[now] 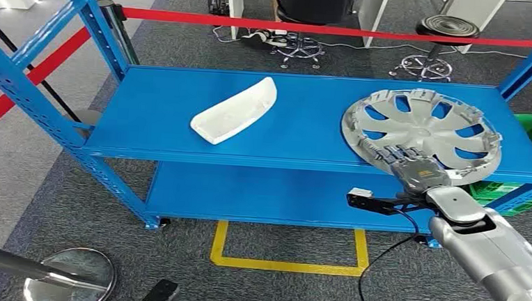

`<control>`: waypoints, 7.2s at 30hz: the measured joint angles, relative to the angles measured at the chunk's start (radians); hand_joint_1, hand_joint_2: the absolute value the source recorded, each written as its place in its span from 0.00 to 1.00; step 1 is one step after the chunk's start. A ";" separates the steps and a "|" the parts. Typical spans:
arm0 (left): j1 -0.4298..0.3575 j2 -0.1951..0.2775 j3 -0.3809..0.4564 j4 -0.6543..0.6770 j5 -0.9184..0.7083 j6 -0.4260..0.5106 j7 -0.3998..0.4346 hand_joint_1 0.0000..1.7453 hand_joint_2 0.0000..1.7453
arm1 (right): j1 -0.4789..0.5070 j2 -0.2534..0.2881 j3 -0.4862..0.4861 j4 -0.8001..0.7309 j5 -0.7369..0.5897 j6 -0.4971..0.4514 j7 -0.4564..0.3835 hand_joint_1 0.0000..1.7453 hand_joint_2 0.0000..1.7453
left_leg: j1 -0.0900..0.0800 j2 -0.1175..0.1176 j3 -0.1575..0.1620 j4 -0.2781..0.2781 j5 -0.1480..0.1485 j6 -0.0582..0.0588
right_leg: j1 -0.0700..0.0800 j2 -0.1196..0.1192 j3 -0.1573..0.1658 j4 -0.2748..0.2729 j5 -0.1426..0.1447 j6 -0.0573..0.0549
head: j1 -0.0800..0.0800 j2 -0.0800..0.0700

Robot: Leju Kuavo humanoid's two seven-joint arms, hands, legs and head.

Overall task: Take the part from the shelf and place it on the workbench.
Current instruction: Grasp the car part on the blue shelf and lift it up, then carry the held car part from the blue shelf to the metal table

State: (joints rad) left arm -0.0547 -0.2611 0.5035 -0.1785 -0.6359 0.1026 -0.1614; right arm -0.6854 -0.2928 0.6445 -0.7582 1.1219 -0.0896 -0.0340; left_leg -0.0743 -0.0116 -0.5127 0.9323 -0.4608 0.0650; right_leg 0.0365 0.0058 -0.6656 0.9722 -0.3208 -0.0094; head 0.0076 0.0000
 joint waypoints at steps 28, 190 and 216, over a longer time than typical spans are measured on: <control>0.000 0.000 0.000 0.000 -0.013 -0.010 0.000 0.00 0.00 | -0.074 0.079 0.035 0.147 -0.032 -0.049 0.071 0.00 1.00 | 0.000 0.000 0.000 0.000 0.000 0.001 | 0.000 0.000 -0.001 0.000 0.000 0.000 | 0.000 0.000; -0.016 -0.027 0.282 0.000 0.074 -0.076 -0.234 0.00 1.00 | 0.641 0.153 -0.446 -1.067 -1.635 0.262 -0.367 1.00 1.00 | 0.087 0.000 -0.004 0.156 -0.044 -0.113 | -0.052 -0.008 0.001 0.028 -0.034 0.039 | -0.012 0.000; -0.008 -0.027 0.304 0.000 0.092 -0.047 -0.236 0.00 1.00 | 0.914 0.263 -0.634 -1.162 -1.628 0.323 -0.478 1.00 1.00 | 0.068 0.021 -0.164 0.324 -0.134 -0.094 | -0.042 0.024 0.096 0.013 -0.109 0.018 | -0.008 0.000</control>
State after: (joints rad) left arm -0.0631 -0.2886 0.8071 -0.1789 -0.5442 0.0556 -0.3969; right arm 0.2290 -0.0294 0.0106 -1.9199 -0.5059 0.2332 -0.5116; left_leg -0.0063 0.0093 -0.6770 1.2567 -0.5945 -0.0291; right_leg -0.0056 0.0296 -0.5700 0.9848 -0.4298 0.0085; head -0.0008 0.0000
